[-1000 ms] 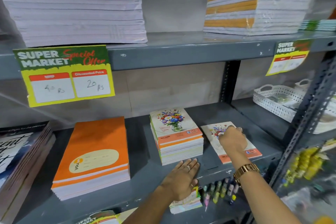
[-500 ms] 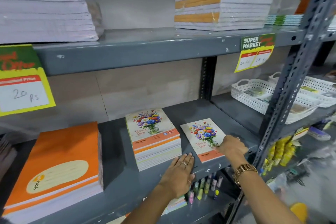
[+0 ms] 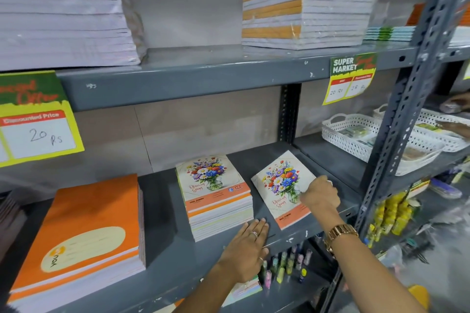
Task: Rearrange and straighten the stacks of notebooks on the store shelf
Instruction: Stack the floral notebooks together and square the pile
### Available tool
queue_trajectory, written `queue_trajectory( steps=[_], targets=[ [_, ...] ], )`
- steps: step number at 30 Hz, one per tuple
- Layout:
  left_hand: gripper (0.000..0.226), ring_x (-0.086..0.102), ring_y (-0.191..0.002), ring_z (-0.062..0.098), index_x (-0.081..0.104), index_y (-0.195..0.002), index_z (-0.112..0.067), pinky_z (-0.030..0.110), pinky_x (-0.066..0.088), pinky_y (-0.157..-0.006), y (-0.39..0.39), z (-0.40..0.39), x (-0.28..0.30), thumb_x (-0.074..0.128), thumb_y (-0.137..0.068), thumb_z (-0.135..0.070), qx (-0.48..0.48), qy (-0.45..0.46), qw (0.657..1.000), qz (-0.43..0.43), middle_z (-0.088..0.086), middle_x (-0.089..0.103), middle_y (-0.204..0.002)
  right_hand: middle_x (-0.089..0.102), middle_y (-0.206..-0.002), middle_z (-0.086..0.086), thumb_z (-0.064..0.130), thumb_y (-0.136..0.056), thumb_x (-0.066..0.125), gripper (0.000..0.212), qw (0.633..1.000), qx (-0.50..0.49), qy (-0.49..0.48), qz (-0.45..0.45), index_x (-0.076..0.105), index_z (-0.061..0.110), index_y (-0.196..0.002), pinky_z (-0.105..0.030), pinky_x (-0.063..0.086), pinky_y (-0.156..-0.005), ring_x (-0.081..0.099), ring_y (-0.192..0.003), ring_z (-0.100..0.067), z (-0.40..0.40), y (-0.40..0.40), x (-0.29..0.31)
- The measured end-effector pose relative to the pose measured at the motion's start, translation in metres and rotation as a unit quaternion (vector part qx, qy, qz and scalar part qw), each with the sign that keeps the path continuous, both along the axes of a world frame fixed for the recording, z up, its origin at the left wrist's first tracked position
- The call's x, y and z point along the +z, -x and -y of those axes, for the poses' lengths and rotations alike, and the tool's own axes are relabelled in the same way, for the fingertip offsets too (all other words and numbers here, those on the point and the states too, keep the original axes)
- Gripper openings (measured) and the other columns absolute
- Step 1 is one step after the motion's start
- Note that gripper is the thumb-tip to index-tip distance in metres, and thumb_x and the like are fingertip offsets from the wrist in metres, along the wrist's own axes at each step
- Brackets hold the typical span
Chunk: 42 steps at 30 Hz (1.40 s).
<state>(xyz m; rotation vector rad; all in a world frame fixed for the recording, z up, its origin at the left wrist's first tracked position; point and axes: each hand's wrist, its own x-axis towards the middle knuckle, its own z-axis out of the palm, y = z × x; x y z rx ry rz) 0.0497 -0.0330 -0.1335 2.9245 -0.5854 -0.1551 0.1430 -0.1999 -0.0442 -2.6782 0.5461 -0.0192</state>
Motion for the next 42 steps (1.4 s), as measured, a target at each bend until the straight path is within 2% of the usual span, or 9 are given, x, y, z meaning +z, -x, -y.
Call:
queue_trajectory(
  steps=[10,15,20,24,26,34,37,40,42],
  targets=[
    [0.054,-0.008,-0.146,0.018,-0.001,-0.147,-0.010,0.026,-0.011,-0.114,0.021,-0.025,0.003,0.024,-0.101,-0.022,0.008,0.029,0.999,-0.014,0.006,-0.006,-0.158,0.059,-0.116,-0.022,0.012,-0.086,0.059,0.032,0.973,0.071,0.035,0.216,0.044,-0.003,-0.111,-0.041,0.049,-0.081,0.056,-0.109,-0.038,-0.035,0.038,0.066],
    [0.054,-0.007,-0.146,0.018,-0.001,-0.147,-0.010,0.028,-0.008,-0.117,0.032,-0.041,0.003,0.025,-0.100,-0.021,0.005,0.021,1.000,-0.015,0.006,-0.005,-0.158,0.059,-0.113,-0.027,0.007,-0.090,0.050,0.025,0.951,0.060,-0.056,0.298,0.045,-0.005,-0.112,-0.042,0.045,-0.078,0.057,-0.104,-0.042,-0.058,0.049,0.093],
    [0.055,-0.004,-0.146,0.019,0.001,-0.147,-0.012,0.029,-0.008,-0.116,0.043,-0.058,0.002,0.027,-0.099,-0.020,0.011,0.025,0.999,-0.019,0.005,-0.002,-0.159,0.059,-0.119,-0.027,0.017,-0.095,0.046,0.031,0.938,0.032,-0.253,0.234,0.050,-0.005,-0.116,-0.039,0.044,-0.086,0.056,-0.109,-0.042,-0.086,0.036,0.088],
    [0.056,-0.004,-0.146,0.018,0.002,-0.148,-0.013,0.033,-0.005,-0.119,0.054,-0.069,0.006,0.028,-0.099,-0.020,0.021,0.031,0.999,-0.024,0.002,-0.002,-0.159,0.060,-0.082,-0.015,0.019,-0.088,0.049,0.024,0.917,0.039,-0.379,0.123,0.058,-0.001,-0.100,-0.033,0.043,-0.058,0.056,-0.063,-0.030,-0.113,0.014,0.061],
    [0.056,-0.003,-0.146,0.017,0.002,-0.148,-0.013,0.032,-0.004,-0.118,0.059,-0.072,0.008,0.029,-0.099,-0.019,0.027,0.029,0.999,-0.023,0.002,-0.001,-0.159,0.058,-0.079,-0.015,0.018,-0.085,0.049,0.022,0.915,0.043,-0.392,0.080,0.057,-0.001,-0.094,-0.035,0.043,-0.056,0.054,-0.059,-0.028,-0.125,0.004,0.047],
    [0.053,-0.001,-0.146,0.016,0.007,-0.148,-0.015,0.028,-0.005,-0.117,0.069,-0.080,0.011,0.028,-0.100,-0.022,0.038,0.057,0.997,-0.019,0.000,0.003,-0.159,0.063,-0.115,-0.019,0.012,-0.090,0.047,0.029,0.971,0.119,-0.209,-0.002,0.059,0.000,-0.114,-0.036,0.050,-0.083,0.061,-0.102,-0.035,-0.141,0.012,0.027],
    [0.046,0.023,-0.142,0.021,0.026,-0.144,-0.017,0.034,0.018,-0.118,0.075,-0.086,0.015,0.031,-0.099,-0.028,0.065,0.075,0.995,0.013,0.002,0.025,-0.155,0.060,-0.123,-0.016,0.019,-0.092,0.049,0.031,0.981,0.130,-0.143,0.000,0.057,0.005,-0.118,-0.032,0.046,-0.080,0.059,-0.109,-0.034,-0.143,0.012,0.027],
    [0.034,0.067,-0.094,0.019,0.062,-0.109,-0.018,0.031,0.059,-0.077,0.078,-0.091,0.020,0.037,-0.092,-0.032,0.117,0.127,0.971,0.167,0.004,0.070,-0.109,0.057,-0.125,-0.016,0.024,-0.093,0.048,0.035,0.989,0.132,-0.062,0.018,0.056,0.006,-0.122,-0.034,0.048,-0.085,0.058,-0.111,-0.032,-0.144,0.016,0.026],
    [0.026,0.067,-0.064,0.010,0.066,-0.086,-0.021,0.019,0.055,-0.050,0.077,-0.094,0.024,0.042,-0.084,-0.031,0.132,0.151,0.948,0.249,-0.004,0.072,-0.077,0.057,-0.124,-0.015,0.027,-0.093,0.048,0.035,0.989,0.140,-0.009,0.037,0.056,0.006,-0.121,-0.033,0.047,-0.084,0.058,-0.111,-0.031,-0.144,0.019,0.026]
  ],
)
